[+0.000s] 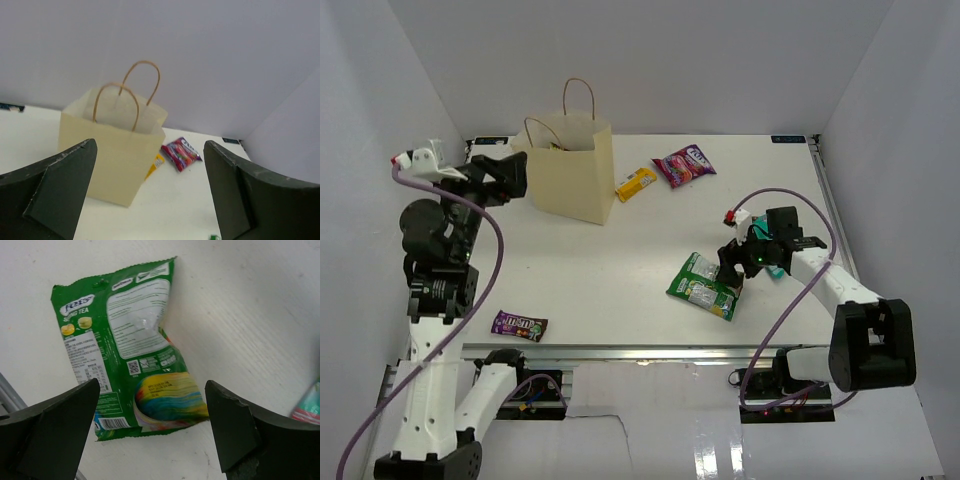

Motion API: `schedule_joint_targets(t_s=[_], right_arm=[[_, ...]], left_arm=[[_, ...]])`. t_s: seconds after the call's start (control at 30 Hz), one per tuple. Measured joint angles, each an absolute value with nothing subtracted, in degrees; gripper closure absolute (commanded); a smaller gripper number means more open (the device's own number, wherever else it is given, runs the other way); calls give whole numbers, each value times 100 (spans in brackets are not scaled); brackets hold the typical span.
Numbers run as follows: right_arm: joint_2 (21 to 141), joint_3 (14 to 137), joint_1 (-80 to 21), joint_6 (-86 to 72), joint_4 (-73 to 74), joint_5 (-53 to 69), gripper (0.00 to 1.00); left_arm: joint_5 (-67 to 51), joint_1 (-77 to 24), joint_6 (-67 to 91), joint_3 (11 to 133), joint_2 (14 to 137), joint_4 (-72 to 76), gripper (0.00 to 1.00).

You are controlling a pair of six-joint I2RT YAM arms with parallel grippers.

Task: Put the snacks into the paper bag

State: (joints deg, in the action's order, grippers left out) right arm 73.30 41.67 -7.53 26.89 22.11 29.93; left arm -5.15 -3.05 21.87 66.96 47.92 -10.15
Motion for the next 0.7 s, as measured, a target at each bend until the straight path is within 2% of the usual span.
schedule_joint_targets(t_s=[0.2,0.3,0.37,0.4,0.47,0.5,0.57,0.6,0.7], right_arm=[[7911,4222,-1004,3321,2296,3413,8],[8241,4222,-1015,3531,2206,3275,4],[8429,4259,-1015,3699,2198,3242,16],[8543,4324,-1022,3785,2237,3291,29],[8726,4480,-1052,3964,2355,3420,44],[8807,4569,-1070,4040,2429,3496,58],[8932,4744,-1114,4206,2596,3754,70],[8952,4814,-1135,4278,2694,3892,81],[8949,4941,-1170,4512,2971,4209,92]], left_arm=[[-1079,-305,3013,5183,3946,-1452,2],[-1413,-307,3546,4427,3715,-1737,2],[-1542,-307,3861,4027,3498,-1903,2],[-1579,-307,4007,3854,3367,-1990,2],[-1603,-307,4257,3645,3168,-2126,2],[-1592,-307,4377,3588,3098,-2200,2],[-1584,-307,4613,3524,3030,-2320,4],[-1573,-307,4713,3500,3024,-2375,4],[-1546,-307,5015,3367,3026,-2563,5]])
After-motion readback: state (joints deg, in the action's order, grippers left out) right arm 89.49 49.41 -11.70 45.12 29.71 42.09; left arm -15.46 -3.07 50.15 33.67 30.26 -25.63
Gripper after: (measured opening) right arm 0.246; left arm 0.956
